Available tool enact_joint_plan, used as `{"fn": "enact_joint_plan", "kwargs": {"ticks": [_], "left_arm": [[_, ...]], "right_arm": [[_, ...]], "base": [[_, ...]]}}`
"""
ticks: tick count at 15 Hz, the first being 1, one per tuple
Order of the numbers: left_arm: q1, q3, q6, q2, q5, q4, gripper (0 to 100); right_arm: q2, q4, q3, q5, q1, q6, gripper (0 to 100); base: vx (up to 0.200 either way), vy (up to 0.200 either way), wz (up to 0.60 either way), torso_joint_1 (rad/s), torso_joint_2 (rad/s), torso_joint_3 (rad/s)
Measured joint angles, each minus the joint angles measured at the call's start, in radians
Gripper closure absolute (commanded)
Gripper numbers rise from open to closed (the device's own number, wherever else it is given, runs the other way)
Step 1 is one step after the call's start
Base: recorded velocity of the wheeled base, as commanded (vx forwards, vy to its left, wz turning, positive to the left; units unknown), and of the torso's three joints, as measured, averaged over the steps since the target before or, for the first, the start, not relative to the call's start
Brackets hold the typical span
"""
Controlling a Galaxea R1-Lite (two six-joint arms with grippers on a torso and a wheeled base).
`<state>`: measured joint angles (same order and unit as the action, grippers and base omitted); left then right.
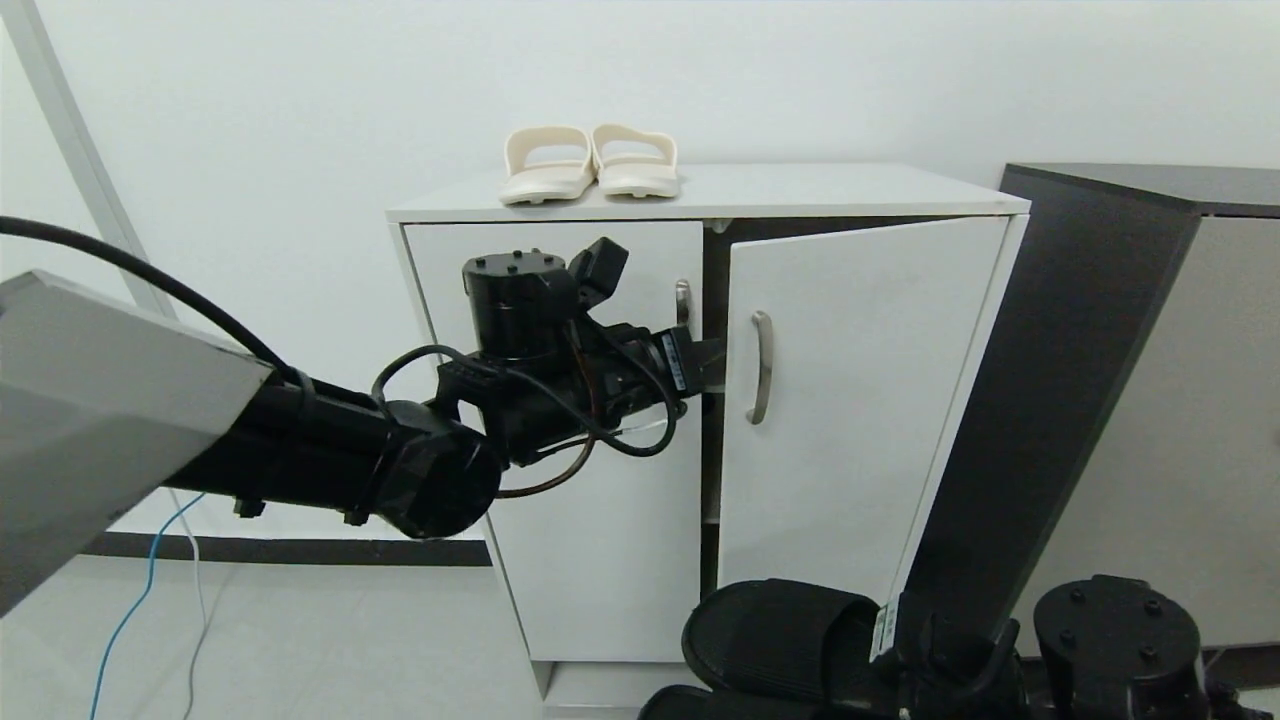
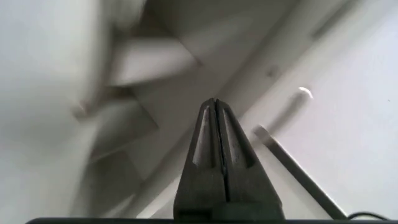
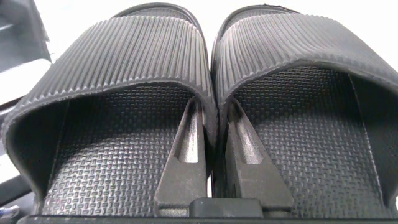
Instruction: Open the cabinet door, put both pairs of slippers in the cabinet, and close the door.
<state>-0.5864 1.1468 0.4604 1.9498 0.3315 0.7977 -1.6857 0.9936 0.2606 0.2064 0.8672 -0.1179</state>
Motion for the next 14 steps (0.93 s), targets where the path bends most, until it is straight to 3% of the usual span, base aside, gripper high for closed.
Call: {"fn": "enact_joint_plan", "kwargs": {"ticks": [2, 4, 7, 10, 12, 14], "left_arm": [[-0.055, -0.026, -0.001, -0.023, 0.003, 0.026, 100], [-0.066, -0.033, -0.001, -0.033, 0.003, 0.031, 100], [-0.063, -0.057, -0.010, -0.045, -0.001, 0.061, 100], [-0.024, -0.165, -0.057, -0.114, -0.001, 0.082, 100], [0.014, -0.294, -0.104, -0.208, -0.005, 0.082, 100], [0.052, -0.452, -0.142, -0.342, -0.059, 0.082, 100]], "right_arm": [[0.000, -0.001, 0.000, -0.001, 0.007, 0.000, 100], [0.000, 0.001, -0.005, -0.003, 0.008, 0.000, 100], [0.000, 0.003, -0.003, -0.005, -0.004, 0.003, 100], [0.000, 0.006, 0.015, -0.003, -0.066, 0.005, 100], [-0.001, 0.006, 0.023, -0.004, -0.087, 0.004, 100], [-0.003, 0.006, 0.029, -0.003, -0.090, 0.004, 100]], "base": [[-0.200, 0.000, 0.00, 0.000, 0.00, 0.005], [-0.200, 0.000, 0.00, -0.002, 0.00, 0.000], [0.000, 0.000, 0.00, 0.000, 0.00, 0.000], [0.000, 0.000, 0.00, 0.000, 0.00, 0.000], [0.000, 0.000, 0.00, 0.000, 0.00, 0.000], [0.000, 0.000, 0.00, 0.000, 0.00, 0.000]]}}
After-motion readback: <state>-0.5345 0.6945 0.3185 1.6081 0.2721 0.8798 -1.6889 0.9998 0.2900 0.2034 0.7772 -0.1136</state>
